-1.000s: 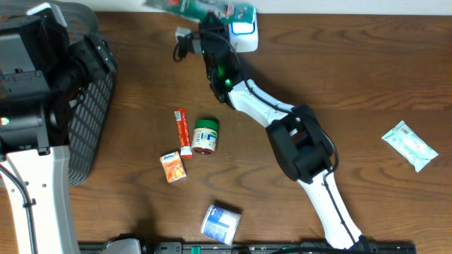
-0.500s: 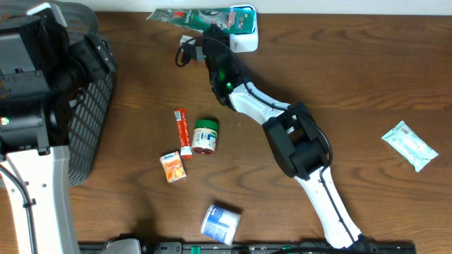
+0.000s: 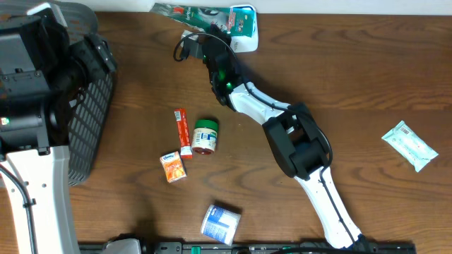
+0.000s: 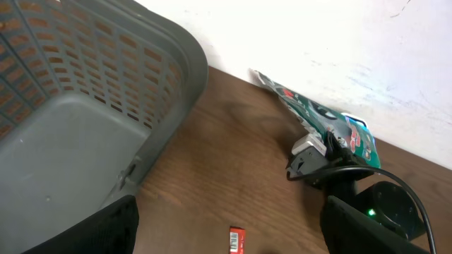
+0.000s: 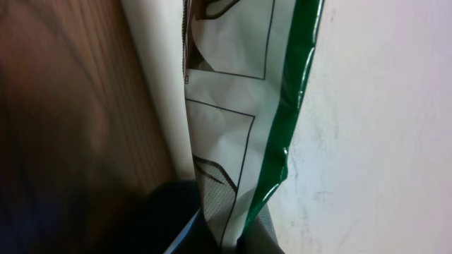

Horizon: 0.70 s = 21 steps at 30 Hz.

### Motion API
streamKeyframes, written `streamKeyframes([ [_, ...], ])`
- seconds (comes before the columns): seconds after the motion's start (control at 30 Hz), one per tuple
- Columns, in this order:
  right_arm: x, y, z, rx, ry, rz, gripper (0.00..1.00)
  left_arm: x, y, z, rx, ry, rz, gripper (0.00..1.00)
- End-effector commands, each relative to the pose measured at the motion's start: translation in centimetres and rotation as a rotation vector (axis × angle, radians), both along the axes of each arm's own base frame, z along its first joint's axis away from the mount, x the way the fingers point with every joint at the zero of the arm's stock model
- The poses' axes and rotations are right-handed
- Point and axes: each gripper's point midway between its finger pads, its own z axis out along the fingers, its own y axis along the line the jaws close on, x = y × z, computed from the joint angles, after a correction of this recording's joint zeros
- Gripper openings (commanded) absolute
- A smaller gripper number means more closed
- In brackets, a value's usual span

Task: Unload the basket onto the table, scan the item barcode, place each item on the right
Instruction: 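Hold the gloves packet barcode against the white scanner with right gripper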

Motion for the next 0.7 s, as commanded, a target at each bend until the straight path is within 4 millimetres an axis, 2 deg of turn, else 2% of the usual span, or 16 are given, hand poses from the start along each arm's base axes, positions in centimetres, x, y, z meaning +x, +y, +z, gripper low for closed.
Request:
streamKeyframes([
  [0.0,-0.2,0.9,1.0,0.082,0.001,0.010,0.01,0.1,0.3,-0.1,0.001,0.003,0.010,0.83],
  [0.23,-0.3,1.0,2.2,0.107,0.002,0.013,0.01,0.1,0.3,-0.1,0.001,0.003,0.010,0.83],
  [0.4,-0.4,1.0,3.9,0.127,-0.018,0.014,0.01,0.1,0.3,-0.1,0.001,0.003,0.010,0.83],
  [0.57,-1.0,1.1,6.2,0.225,0.024,0.031,0.01,0.1,0.3,-0.1,0.001,0.003,0.010,0.83],
  [0.67,-1.8,0.6,8.9,0.298,0.082,0.041,0.01,0.1,0.3,-0.1,0.001,0.003,0.010,0.83],
])
